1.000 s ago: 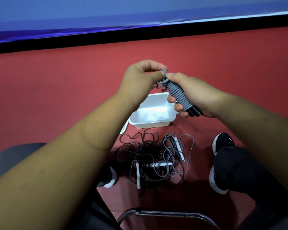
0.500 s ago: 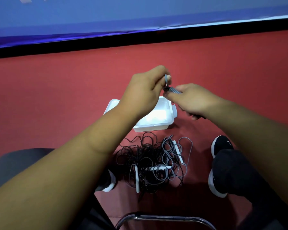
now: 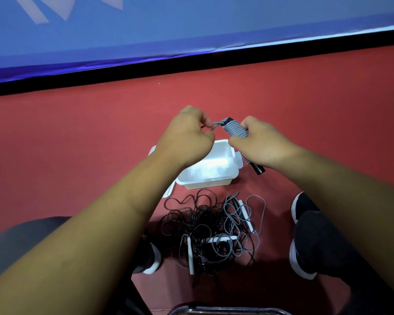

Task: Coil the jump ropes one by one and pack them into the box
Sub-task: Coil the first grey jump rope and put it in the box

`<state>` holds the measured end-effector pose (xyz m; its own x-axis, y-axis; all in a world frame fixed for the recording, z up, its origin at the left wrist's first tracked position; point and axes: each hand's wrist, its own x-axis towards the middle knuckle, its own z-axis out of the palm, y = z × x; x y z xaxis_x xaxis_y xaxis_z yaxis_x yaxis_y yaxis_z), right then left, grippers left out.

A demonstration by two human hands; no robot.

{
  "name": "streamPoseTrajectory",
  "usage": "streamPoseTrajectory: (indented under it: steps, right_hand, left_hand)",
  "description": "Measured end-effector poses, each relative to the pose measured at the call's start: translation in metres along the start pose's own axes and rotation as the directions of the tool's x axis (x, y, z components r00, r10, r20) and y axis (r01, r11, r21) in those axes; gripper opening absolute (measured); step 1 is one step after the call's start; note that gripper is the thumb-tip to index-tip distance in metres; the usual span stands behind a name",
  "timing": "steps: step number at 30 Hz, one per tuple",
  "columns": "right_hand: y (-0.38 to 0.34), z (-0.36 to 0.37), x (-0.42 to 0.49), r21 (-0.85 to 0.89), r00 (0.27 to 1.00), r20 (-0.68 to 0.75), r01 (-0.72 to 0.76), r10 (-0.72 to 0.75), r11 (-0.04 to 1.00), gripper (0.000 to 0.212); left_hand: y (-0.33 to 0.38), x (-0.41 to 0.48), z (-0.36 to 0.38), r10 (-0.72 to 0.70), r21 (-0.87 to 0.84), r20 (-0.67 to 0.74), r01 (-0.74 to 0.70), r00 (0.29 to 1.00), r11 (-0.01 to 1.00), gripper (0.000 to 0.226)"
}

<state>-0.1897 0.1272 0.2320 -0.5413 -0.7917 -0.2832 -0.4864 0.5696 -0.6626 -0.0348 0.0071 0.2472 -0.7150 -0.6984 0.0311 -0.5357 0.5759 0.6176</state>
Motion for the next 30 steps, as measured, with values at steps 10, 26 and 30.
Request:
streamPoseTrajectory:
  steps: [10,26,30]
  right_hand:
    - [-0.008,0.000,-0.009,0.114,0.985,0.042,0.160,-0.165,0.981,0.031]
    - [0.003,-0.003,-0.005,0.081,0.959,-0.010,0.282,-0.282,0.956,0.028]
    - [0.002,-0.002,-0.002,0.150,0.978,-0.010,0.206,-0.207,0.967,0.034]
  left_hand:
    - [-0.004,0.007,-0.001,-0.158,-0.288,0.245,0.228,0.956,0.930,0.020]
    - [-0.007,0.008,-0.005,-0.234,-0.541,0.168,0.288,0.958,0.790,0.025]
    - [-0.006,0.008,-0.003,-0.192,-0.506,0.158,0.246,0.969,0.827,0.026]
